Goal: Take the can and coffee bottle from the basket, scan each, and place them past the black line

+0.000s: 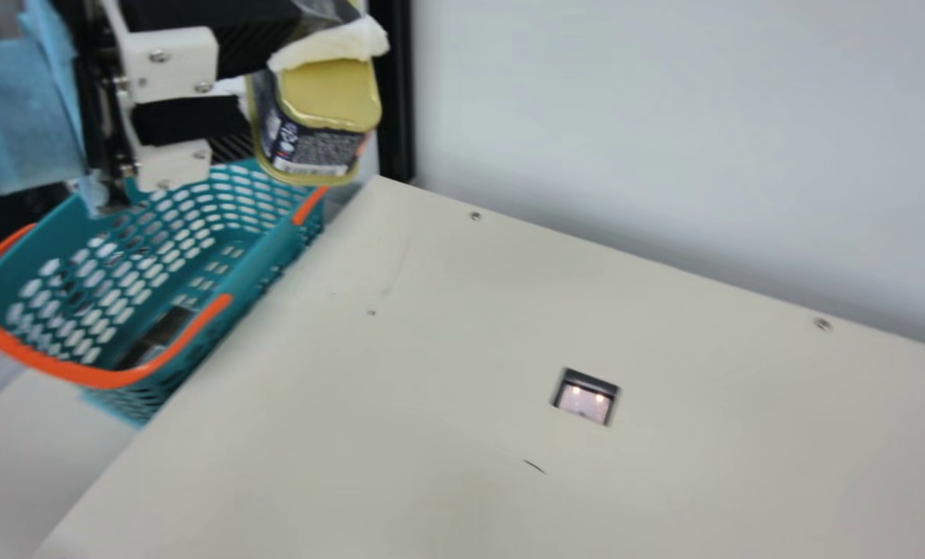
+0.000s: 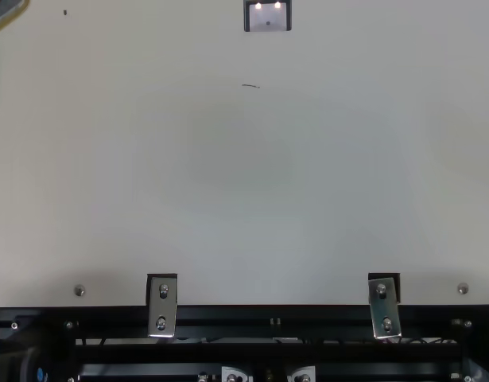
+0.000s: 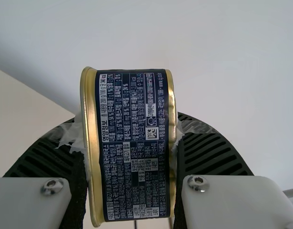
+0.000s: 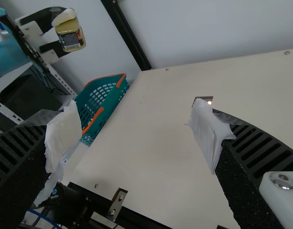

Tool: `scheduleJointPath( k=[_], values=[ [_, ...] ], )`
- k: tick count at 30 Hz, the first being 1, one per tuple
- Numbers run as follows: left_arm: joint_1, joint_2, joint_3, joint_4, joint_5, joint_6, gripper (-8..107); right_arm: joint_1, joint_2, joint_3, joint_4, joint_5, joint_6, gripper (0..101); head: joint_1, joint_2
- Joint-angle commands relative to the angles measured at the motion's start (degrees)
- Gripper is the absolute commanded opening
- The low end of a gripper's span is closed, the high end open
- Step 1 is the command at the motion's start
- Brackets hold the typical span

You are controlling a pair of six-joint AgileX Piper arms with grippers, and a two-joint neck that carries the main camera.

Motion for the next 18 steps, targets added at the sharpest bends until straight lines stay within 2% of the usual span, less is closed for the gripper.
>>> scheduleJointPath(
  k=[1,13,18],
  values=[
    [-3.9,0.5,0.2,1.4,-3.8,4.0,10,0.0,0.0,0.0,0.0,0.0,0.0,101,0.0,-2.5],
    [-17.3,1.7,4.3,2.8,-14.2,20.4,10,0.0,0.0,0.0,0.0,0.0,0.0,101,6.2,-14.6],
    [-21.8,1.9,6.6,0.8,-17.1,27.9,10,0.0,0.0,0.0,0.0,0.0,0.0,101,6.2,-14.6]
  ],
)
